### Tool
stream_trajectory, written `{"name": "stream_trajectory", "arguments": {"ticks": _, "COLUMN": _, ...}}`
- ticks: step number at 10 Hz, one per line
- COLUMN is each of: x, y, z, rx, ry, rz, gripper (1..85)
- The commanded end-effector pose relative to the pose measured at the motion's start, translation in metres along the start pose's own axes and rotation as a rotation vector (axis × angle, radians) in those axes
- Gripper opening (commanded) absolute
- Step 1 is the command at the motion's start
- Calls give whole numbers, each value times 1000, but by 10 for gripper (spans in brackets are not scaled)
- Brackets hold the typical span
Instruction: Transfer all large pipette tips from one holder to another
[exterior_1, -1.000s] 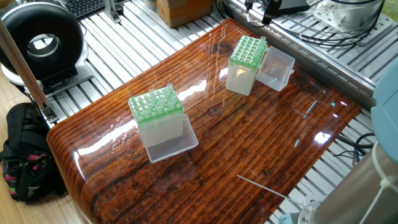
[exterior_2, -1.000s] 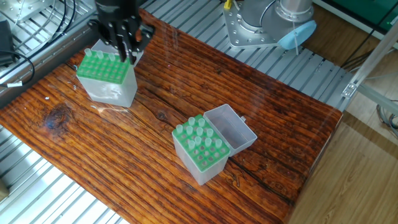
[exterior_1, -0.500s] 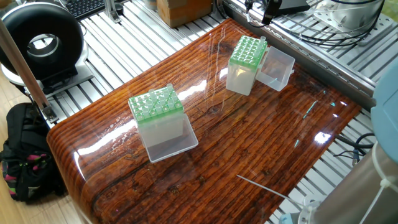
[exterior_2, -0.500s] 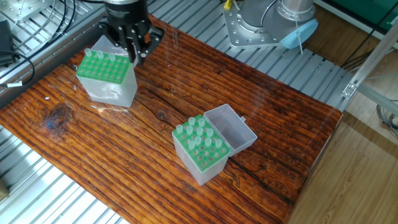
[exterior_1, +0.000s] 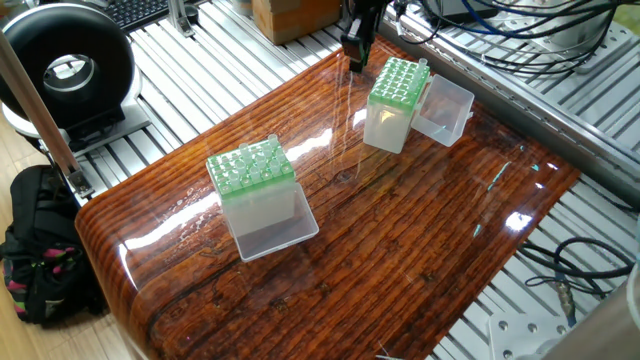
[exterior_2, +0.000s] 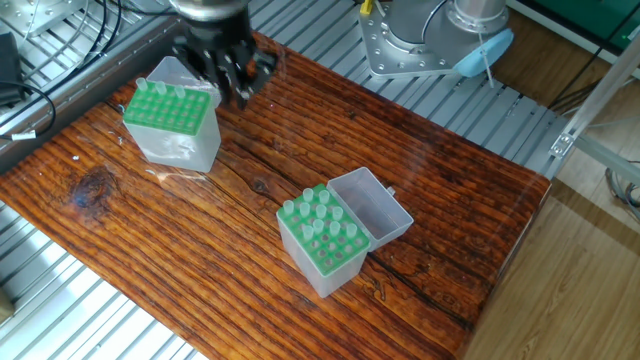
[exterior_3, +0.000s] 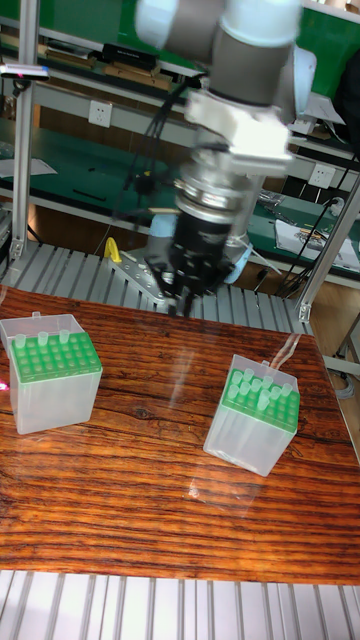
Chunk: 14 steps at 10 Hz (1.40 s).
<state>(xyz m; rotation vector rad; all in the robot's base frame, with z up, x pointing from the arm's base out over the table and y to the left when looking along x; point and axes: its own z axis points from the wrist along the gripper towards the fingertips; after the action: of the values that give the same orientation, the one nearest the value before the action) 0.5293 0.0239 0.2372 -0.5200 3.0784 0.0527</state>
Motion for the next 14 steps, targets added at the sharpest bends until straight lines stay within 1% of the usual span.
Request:
{"name": "stream_trajectory", "arguments": {"ticks": 1, "x": -44, "y": 53, "z": 10, "rx": -5, "ry": -39, "rz": 80, "gripper": 243}}
{"name": "stream_trajectory", "arguments": {"ticks": 2, "x": -48, "y": 59, "z": 9, "rx": 13, "ry": -41, "rz": 93, "gripper": 240}}
{"name": "stream_trajectory", "arguments": {"ticks": 3, "x": -46, "y": 52, "z": 9, "rx": 38, "ry": -33, "rz": 100, "gripper": 233}}
{"name": "stream_trajectory", "arguments": {"ticks": 4, "x": -41, "y": 45, "z": 9, "rx": 66, "ry": -15, "rz": 87, "gripper": 233}}
{"name": "stream_trajectory", "arguments": {"ticks": 5, "x": -34, "y": 47, "z": 9, "rx": 58, "ry": 13, "rz": 54, "gripper": 230}}
{"name": "stream_trajectory", "arguments": {"ticks": 6, "x": -36, "y": 51, "z": 9, "rx": 43, "ry": 8, "rz": -1, "gripper": 233}}
{"name": "stream_trajectory", "arguments": {"ticks": 7, "x": -42, "y": 56, "z": 9, "rx": 23, "ry": -16, "rz": -58, "gripper": 253}}
{"name": "stream_trajectory", "arguments": {"ticks": 8, "x": -45, "y": 55, "z": 9, "rx": 31, "ry": -29, "rz": -92, "gripper": 270}}
{"name": "stream_trajectory", "arguments": {"ticks": 9, "x": -43, "y": 48, "z": 9, "rx": 55, "ry": -19, "rz": -86, "gripper": 270}}
{"name": "stream_trajectory", "arguments": {"ticks": 10, "x": -48, "y": 53, "z": 7, "rx": 59, "ry": -5, "rz": -63, "gripper": 267}}
{"name": "stream_trajectory", "arguments": {"ticks": 12, "x": -77, "y": 81, "z": 5, "rx": 41, "ry": -7, "rz": -3, "gripper": 267}}
{"name": "stream_trajectory", "arguments": {"ticks": 13, "x": -91, "y": 94, "z": 9, "rx": 30, "ry": -20, "rz": 36, "gripper": 267}}
{"name": "stream_trajectory", "arguments": {"ticks": 14, "x": -99, "y": 101, "z": 13, "rx": 16, "ry": -33, "rz": 57, "gripper": 267}}
